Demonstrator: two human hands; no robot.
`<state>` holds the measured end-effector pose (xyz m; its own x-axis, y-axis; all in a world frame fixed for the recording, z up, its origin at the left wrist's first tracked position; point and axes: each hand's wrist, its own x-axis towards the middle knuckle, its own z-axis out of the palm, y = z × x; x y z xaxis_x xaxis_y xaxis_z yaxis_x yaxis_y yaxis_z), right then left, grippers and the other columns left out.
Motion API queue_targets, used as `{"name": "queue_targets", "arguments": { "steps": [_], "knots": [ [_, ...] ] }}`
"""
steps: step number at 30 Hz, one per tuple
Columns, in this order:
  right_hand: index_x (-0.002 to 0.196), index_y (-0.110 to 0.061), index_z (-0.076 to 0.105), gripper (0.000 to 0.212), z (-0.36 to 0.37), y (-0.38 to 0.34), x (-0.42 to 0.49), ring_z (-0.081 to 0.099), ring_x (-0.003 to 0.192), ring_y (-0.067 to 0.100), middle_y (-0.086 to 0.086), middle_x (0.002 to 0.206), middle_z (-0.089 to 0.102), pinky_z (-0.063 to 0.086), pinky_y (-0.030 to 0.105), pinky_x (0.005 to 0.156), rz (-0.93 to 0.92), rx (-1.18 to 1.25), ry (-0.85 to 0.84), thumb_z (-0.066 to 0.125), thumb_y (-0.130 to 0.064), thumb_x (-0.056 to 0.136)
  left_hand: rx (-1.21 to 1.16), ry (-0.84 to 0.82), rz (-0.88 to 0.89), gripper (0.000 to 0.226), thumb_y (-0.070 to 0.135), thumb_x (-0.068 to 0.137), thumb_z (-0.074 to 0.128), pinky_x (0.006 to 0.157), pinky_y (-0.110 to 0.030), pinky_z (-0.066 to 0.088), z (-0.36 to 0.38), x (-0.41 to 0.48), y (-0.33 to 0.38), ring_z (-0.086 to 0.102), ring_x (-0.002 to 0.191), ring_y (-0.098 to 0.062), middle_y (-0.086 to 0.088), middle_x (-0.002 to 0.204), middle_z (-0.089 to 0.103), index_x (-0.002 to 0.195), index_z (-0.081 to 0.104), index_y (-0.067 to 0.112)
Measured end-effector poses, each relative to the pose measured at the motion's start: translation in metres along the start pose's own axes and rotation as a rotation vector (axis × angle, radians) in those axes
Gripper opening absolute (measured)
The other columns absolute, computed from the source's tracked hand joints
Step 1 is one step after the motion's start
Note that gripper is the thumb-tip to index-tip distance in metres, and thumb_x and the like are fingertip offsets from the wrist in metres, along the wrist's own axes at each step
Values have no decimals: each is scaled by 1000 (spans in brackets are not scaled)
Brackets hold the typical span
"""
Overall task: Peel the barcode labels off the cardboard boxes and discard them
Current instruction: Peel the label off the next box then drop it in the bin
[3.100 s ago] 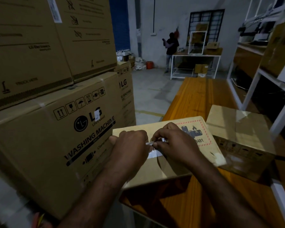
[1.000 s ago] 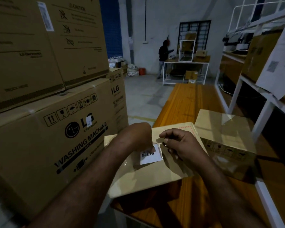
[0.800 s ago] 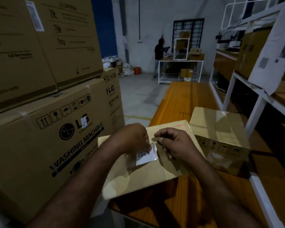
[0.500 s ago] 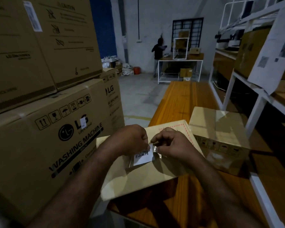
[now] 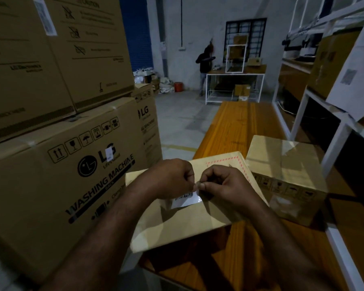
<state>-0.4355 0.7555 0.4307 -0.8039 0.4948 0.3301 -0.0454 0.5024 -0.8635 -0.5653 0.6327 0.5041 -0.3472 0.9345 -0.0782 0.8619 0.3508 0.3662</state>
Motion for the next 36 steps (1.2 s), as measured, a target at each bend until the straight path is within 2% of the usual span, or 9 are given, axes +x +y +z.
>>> {"name": "queue_targets", "arguments": {
  "steps": [4, 8, 11, 15, 18, 22, 29, 32, 36],
  "knots": [
    [83, -4, 69, 2, 3, 6, 1, 69, 70, 23, 9, 78, 70, 60, 39, 64, -30, -22, 63, 69, -2, 85, 29, -34, -16, 29, 41, 85, 74, 54, -23, 37, -1, 1, 3, 52, 68, -6, 4, 85, 64, 99, 68, 16],
    [82, -4, 71, 4, 4, 7, -1, 68, 69, 17, 9, 77, 70, 55, 25, 62, -43, -3, 79, 70, 0, 83, 47, -13, -59, 36, 37, 81, 79, 58, -22, 38, 2, 2, 3, 51, 77, -5, 14, 85, 52, 110, 64, 23],
    [85, -9, 73, 9, 4, 10, -2, 68, 73, 12, 3, 80, 71, 54, 21, 66, -45, 21, 134, 69, -1, 84, 68, -2, -33, 23, 33, 83, 78, 54, -22, 36, 2, 3, 1, 51, 70, -4, 12, 80, 58, 101, 71, 22],
    [101, -20, 71, 31, 4, 11, -1, 58, 96, -1, -6, 103, 64, 46, 9, 78, -101, -112, 264, 59, -4, 77, 15, 9, -26, 17, 32, 82, 79, 53, -23, 33, 3, 1, -5, 51, 66, -3, 11, 76, 61, 94, 72, 21],
    [102, -19, 73, 32, 3, 8, 0, 55, 95, 0, -4, 105, 56, 49, 13, 75, -49, -188, 161, 62, 1, 79, -23, 53, -10, 16, 30, 82, 79, 53, -24, 34, 6, 0, -8, 52, 66, -4, 10, 76, 62, 91, 72, 20],
    [83, -19, 71, 11, -2, 2, 1, 53, 83, 8, -5, 94, 50, 48, 23, 68, 11, -366, 43, 72, -11, 75, -61, 86, 1, 13, 30, 82, 79, 54, -24, 36, 8, -2, -11, 52, 66, -5, 9, 76, 62, 86, 71, 20],
    [72, -23, 72, 9, 0, 8, -8, 56, 99, 0, -14, 102, 61, 46, 15, 76, -67, -186, 130, 76, -17, 77, -60, 85, 40, 16, 31, 83, 78, 56, -25, 37, 9, -3, -14, 52, 68, -4, 12, 74, 59, 76, 64, 31],
    [78, -24, 72, 8, 2, 13, -13, 63, 85, 8, -11, 86, 68, 50, 24, 71, -76, -141, 144, 75, -16, 79, -74, 79, 52, 17, 31, 83, 78, 58, -25, 40, 9, -3, -16, 53, 68, -4, 13, 74, 60, 75, 63, 32],
    [84, -21, 70, 15, 1, 10, -17, 62, 78, 6, -10, 82, 67, 50, 18, 67, 0, -7, 158, 74, -7, 81, -88, 85, 61, 18, 30, 85, 76, 59, -25, 39, 12, -3, -18, 52, 67, -5, 12, 73, 58, 74, 61, 32]
  ]
}}
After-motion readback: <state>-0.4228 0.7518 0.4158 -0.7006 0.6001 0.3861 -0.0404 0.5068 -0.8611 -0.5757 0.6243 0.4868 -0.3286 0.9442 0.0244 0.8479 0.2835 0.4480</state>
